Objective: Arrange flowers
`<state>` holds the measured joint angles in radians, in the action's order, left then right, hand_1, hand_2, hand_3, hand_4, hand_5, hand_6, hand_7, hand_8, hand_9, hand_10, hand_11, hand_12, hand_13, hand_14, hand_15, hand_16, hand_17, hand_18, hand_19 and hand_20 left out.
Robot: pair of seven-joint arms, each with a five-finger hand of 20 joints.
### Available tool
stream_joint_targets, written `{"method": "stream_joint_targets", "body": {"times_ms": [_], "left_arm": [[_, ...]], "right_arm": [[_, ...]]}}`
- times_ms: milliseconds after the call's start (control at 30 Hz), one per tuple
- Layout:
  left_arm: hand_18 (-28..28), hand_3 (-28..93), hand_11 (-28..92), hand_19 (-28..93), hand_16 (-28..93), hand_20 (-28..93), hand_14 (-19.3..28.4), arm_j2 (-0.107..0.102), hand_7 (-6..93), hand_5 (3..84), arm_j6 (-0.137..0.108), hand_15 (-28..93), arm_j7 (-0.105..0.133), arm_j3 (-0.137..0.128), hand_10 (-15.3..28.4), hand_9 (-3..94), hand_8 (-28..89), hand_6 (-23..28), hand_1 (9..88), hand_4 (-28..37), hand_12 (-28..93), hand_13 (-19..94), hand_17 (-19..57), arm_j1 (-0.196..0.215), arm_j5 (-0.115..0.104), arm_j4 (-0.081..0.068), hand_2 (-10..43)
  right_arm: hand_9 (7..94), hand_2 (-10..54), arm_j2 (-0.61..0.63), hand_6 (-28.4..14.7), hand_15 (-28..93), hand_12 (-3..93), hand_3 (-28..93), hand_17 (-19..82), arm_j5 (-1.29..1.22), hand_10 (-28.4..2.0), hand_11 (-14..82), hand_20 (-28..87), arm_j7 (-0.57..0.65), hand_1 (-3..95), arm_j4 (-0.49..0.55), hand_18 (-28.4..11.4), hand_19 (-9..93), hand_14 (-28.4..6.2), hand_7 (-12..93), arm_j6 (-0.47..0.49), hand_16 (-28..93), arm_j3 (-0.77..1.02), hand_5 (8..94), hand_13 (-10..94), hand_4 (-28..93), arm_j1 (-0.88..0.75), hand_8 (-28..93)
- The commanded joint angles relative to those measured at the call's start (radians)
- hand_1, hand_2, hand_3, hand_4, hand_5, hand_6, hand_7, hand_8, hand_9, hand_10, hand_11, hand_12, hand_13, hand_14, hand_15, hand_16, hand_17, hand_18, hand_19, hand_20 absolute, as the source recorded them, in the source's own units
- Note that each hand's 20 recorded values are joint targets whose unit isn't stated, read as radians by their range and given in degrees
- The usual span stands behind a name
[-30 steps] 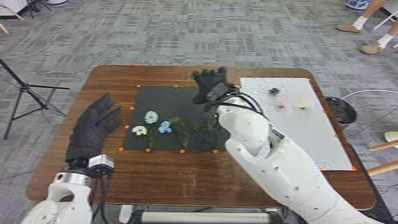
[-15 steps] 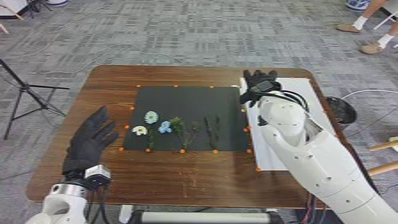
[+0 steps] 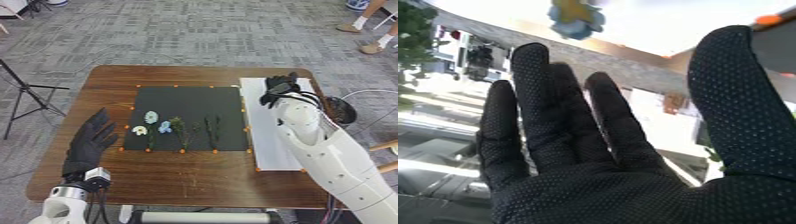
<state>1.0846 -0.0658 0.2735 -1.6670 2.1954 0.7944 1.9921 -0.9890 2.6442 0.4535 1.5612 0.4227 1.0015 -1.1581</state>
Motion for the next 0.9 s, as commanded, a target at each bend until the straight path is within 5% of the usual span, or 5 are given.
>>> {"method": "stream_joint_targets", "body": {"times_ms": [33, 200, 367, 733, 900], "left_arm": [[21.2, 63, 9, 42, 10, 9, 12.9, -0.001, 19.1, 23.1, -0.021, 13, 0.009, 0.004, 9.4, 19.6, -10, 1.6, 22.6, -28.3, 23, 17, -13.0, 0.008, -0.007, 0.011, -6.3], [21.2, 64, 9, 42, 9, 9, 12.9, -0.005, 19.3, 23.1, -0.029, 13, 0.007, 0.018, 9.4, 19.7, -10, 1.6, 22.6, -28.3, 22, 17, -13.0, -0.006, -0.005, 0.008, -6.3], [21.2, 64, 9, 42, 9, 9, 12.9, -0.013, 19.3, 23.1, -0.033, 13, 0.006, 0.039, 9.5, 19.7, -10, 1.6, 22.5, -28.3, 22, 17, -13.0, -0.034, -0.002, -0.001, -6.3], [21.3, 64, 9, 42, 9, 9, 12.9, -0.015, 19.1, 23.1, -0.017, 13, 0.009, 0.042, 9.5, 19.7, -10, 1.6, 22.5, -28.3, 22, 17, -13.0, -0.04, 0.0, -0.007, -6.3], [21.3, 64, 9, 42, 9, 9, 12.9, -0.015, 19.1, 23.2, -0.011, 13, 0.013, 0.036, 9.5, 19.7, -10, 1.6, 22.7, -28.3, 22, 17, -13.1, -0.035, 0.001, -0.004, -6.1]], "right_arm": [[38.5, -9.5, 0.057, -8.6, 66, 23.1, 84, 7, -0.03, -16.4, 21.6, 49, 0.013, 23.3, 0.069, -22.1, 70, -13.5, 17, 0.118, 20, 0.04, 33.0, 36, -28, -0.017, -8], [43.0, -9.5, 0.068, -7.6, 67, 26.4, 84, 7, -0.025, -15.1, 32.3, 49, -0.003, 23.0, 0.082, -22.0, 70, -13.7, 21, 0.096, 20, 0.047, 37.6, 38, -28, -0.039, -9], [53.4, -9.5, 0.073, -3.6, 68, 27.7, 85, 11, 0.006, -13.0, 42.0, 49, -0.022, 28.1, 0.048, -21.2, 71, -11.2, 29, -0.024, 22, 0.039, 47.2, 48, -28, -0.06, -12], [52.8, -9.5, 0.054, -2.3, 68, 27.7, 86, 13, 0.066, -12.7, 42.1, 49, -0.023, 30.9, -0.006, -20.6, 72, -10.2, 32, 0.046, 25, 0.029, 48.7, 49, -28, -0.056, -14], [53.8, -9.5, 0.059, -1.8, 69, 28.1, 87, 13, 0.068, -12.4, 43.5, 48, -0.024, 31.6, -0.023, -20.7, 72, -10.2, 34, -0.039, 25, 0.03, 50.5, 49, -28, -0.074, -14]]}}
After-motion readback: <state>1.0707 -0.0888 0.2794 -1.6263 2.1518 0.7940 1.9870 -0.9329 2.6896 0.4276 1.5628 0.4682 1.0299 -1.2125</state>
